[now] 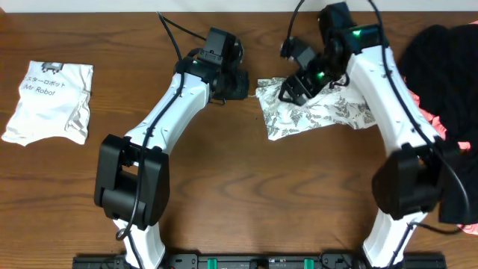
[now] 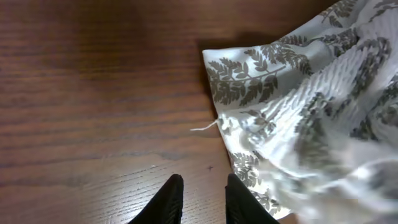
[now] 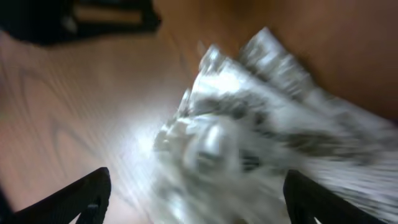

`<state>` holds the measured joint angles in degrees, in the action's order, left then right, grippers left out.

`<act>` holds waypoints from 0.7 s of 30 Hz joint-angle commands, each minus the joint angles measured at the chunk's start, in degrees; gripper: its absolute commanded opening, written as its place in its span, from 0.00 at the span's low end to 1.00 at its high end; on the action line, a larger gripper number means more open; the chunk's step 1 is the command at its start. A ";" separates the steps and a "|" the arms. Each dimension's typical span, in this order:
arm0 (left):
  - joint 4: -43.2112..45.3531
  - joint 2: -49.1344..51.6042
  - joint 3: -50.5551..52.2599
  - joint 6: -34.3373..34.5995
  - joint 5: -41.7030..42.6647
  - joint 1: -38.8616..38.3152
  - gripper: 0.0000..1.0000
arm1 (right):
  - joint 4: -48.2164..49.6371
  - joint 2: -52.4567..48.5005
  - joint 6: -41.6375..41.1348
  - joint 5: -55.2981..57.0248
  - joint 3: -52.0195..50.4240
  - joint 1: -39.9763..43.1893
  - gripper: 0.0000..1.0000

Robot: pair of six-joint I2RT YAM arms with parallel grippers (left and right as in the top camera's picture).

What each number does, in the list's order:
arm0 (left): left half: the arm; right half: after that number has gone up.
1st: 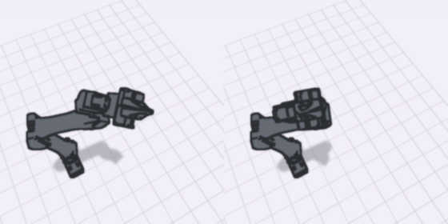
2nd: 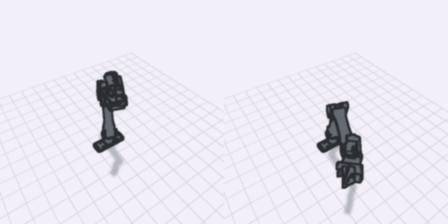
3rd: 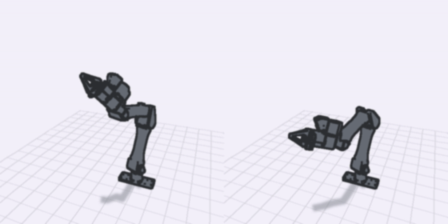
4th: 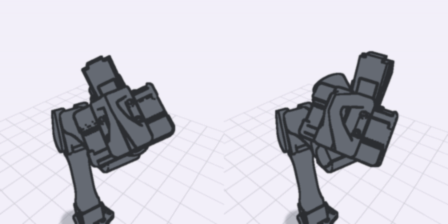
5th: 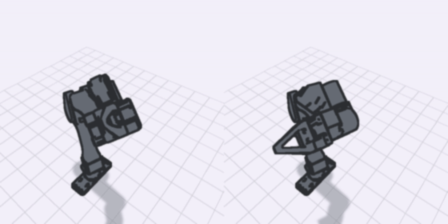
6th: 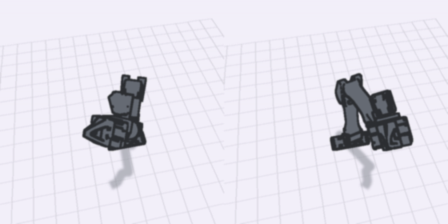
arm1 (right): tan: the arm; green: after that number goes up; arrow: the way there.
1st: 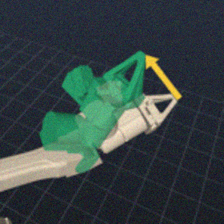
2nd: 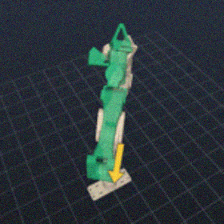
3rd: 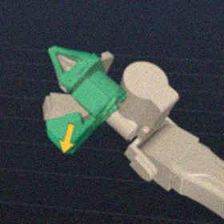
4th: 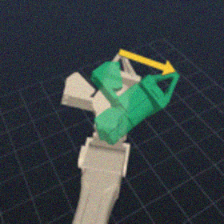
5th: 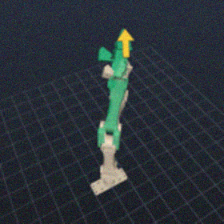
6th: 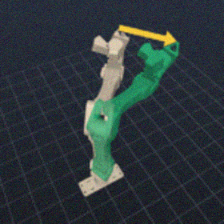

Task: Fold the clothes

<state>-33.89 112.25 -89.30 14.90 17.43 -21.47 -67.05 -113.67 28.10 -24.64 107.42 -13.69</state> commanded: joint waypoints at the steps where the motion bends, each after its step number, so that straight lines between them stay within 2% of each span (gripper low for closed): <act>1: 0.35 -0.42 -2.38 -1.07 -0.24 0.13 0.24 | 1.99 4.81 -5.57 4.81 2.08 1.46 0.88; 3: 1.88 -1.60 -2.78 -1.05 1.51 -0.28 0.23 | 4.48 5.46 -12.22 11.02 2.08 2.89 0.89; 6: 3.89 -3.43 -2.78 -1.05 2.99 -1.11 0.14 | 5.97 5.60 -18.56 16.37 2.08 4.68 0.90; 8: 4.94 -5.03 -2.78 -0.83 3.15 -2.51 0.11 | 6.08 5.55 -22.16 19.26 2.08 6.49 0.99; 9: 5.33 -5.68 -2.78 -0.85 3.15 -3.54 0.11 | 5.97 5.55 -23.23 20.17 2.05 7.58 0.99; 14: 7.63 -5.35 -2.78 -0.92 2.25 -10.40 0.12 | 5.46 5.55 -23.56 20.37 2.01 11.98 0.99; 21: 10.01 -1.33 -2.75 -0.94 -7.93 -16.72 0.11 | 4.66 5.55 -23.34 28.06 1.97 15.43 0.99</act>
<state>-24.01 108.40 -90.91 14.57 14.94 -37.82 -62.17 -108.36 6.20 -2.15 109.06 0.69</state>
